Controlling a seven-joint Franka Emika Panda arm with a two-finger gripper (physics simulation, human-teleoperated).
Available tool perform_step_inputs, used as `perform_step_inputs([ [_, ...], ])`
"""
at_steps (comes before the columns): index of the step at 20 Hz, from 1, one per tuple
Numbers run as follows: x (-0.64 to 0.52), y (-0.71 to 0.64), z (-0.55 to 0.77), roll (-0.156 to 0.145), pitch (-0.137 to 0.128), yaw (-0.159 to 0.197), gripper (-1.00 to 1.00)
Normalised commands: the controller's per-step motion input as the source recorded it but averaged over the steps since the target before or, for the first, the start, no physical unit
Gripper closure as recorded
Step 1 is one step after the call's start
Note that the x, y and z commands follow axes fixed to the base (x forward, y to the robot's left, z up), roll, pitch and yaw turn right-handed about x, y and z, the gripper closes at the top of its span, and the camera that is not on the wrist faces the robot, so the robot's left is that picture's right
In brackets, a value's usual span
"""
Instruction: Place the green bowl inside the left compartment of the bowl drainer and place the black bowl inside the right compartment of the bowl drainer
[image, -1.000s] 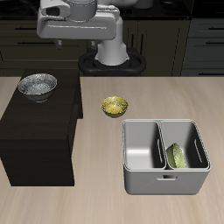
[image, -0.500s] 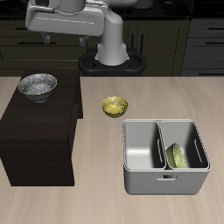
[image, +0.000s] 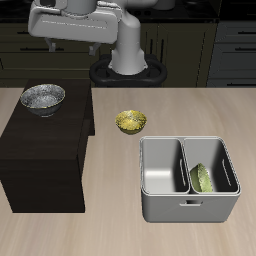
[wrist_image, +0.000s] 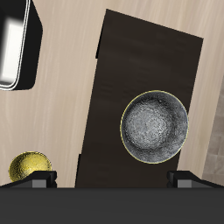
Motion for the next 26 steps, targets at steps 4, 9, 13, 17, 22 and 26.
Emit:
perform_step_inputs([
  [4, 0.21, -0.11, -0.06, 0.0, 0.014, -0.047, -1.0],
  [9, 0.11, -0.09, -0.23, 0.001, 0.032, -0.042, -1.0],
  [13, 0.05, 0.02, -0.24, 0.015, 0.02, -0.008, -1.0],
  [17, 0.0, -0.07, -0.16, 0.0, 0.016, -0.033, -1.0],
  [22, 0.0, -0.18, -0.14, -0.021, 0.017, -0.043, -1.0],
  [26, 0.06, -0.13, -0.19, -0.026, 0.03, -0.028, -1.0],
])
